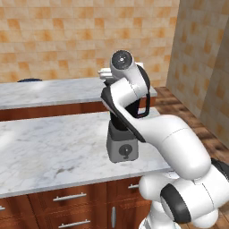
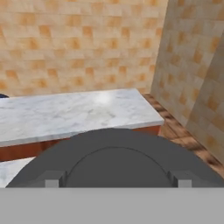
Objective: Open the blender lid, put the tangerine in the blender, close the lid, and start the blender.
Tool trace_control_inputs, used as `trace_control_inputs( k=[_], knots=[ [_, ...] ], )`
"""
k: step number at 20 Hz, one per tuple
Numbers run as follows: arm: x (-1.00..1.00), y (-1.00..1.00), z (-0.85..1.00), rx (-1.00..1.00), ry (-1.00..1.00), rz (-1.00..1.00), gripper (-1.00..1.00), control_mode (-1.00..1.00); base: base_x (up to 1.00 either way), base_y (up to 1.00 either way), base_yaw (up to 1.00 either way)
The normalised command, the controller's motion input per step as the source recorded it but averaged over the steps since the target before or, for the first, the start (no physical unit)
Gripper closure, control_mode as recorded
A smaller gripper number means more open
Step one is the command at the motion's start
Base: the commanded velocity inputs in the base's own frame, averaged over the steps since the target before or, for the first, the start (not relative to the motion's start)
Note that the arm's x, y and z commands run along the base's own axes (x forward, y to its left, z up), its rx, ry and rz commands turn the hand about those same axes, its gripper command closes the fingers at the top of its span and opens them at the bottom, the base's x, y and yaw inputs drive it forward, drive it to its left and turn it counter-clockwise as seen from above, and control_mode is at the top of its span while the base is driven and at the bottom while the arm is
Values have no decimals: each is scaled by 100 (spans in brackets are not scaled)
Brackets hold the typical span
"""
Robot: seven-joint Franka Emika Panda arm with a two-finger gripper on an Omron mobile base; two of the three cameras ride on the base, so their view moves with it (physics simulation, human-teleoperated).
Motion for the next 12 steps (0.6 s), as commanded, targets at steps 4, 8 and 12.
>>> trace_control_inputs(
  k=[4,8,12],
  knots=[
    [0,0,-23,0,-20,0,100,-100,0,0,0],
    [0,0,-30,0,-8,0,100,-100,0,0,0],
    [0,0,-29,0,0,0,-100,-100,0,0,0]
  ],
)
